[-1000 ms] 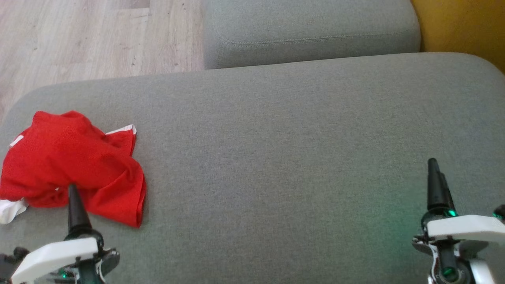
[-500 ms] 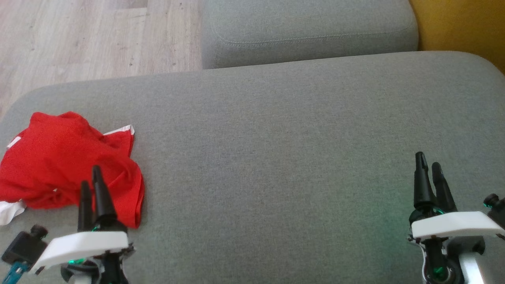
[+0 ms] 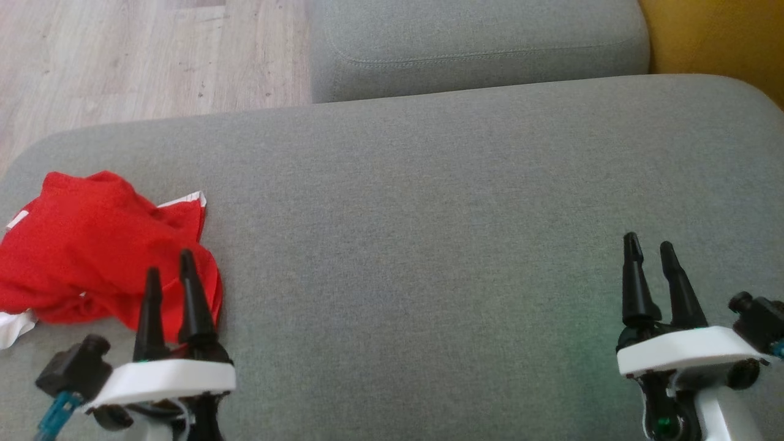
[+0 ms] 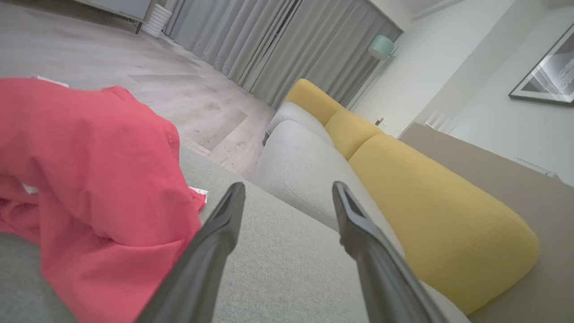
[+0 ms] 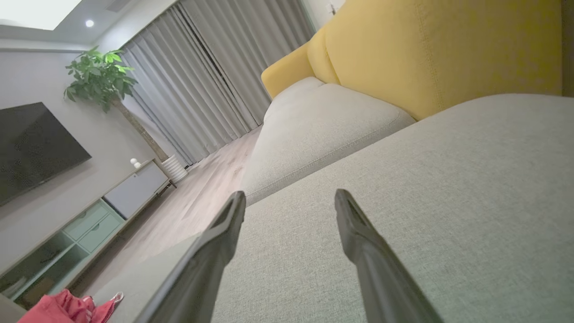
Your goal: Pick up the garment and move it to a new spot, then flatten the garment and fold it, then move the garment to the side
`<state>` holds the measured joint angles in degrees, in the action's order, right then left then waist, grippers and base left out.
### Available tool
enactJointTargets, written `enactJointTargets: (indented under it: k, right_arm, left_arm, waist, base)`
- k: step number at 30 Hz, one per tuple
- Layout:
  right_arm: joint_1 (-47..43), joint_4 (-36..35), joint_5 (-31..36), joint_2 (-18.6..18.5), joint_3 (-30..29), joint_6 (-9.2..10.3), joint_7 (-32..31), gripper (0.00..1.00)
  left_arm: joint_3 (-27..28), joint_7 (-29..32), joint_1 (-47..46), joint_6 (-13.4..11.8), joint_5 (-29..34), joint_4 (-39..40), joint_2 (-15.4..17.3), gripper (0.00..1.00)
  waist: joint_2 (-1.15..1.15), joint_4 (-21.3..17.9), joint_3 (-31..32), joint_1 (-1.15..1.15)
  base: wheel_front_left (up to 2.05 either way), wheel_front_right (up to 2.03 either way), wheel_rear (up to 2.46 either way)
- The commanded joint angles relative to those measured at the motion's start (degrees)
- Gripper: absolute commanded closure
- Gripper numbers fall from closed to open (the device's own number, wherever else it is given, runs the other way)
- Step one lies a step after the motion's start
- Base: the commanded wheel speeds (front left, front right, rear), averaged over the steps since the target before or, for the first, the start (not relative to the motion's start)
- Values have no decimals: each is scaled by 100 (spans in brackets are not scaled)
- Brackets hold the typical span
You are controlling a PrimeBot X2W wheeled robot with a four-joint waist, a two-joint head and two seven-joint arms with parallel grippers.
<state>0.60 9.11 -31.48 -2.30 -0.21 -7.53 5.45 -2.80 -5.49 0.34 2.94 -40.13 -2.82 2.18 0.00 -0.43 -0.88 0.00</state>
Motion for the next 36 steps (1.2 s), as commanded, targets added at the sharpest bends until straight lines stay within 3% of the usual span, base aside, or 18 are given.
enactJointTargets:
  k: [1, 25, 31, 36]
  right_arm:
    - [302, -268, 295, -41, 131, 3, 100, 0]
    - [290, -428, 2244, -48, 490, 3, 488, 0]
    - [309, -519, 2718, -50, 574, 4, 590, 0]
    - [301, -585, 2917, -52, 640, 4, 674, 0]
  left_arm:
    - [14, -90, -143, -49, 320, 250, 76, 0]
    - [-1026, -482, -195, -860, 2135, 197, 612, 0]
    - [-1182, -584, -204, -873, 2391, 222, 660, 0]
    - [-993, -669, -132, -721, 2333, 313, 478, 0]
  waist:
    - [0, 3, -7, 0]
    - [0, -25, -53, 0]
    - [0, -43, -55, 0]
    - [0, -42, -48, 0]
  base:
    - [0, 0, 0]
    - [0, 0, 0]
    - [0, 0, 0]
    - [0, 0, 0]
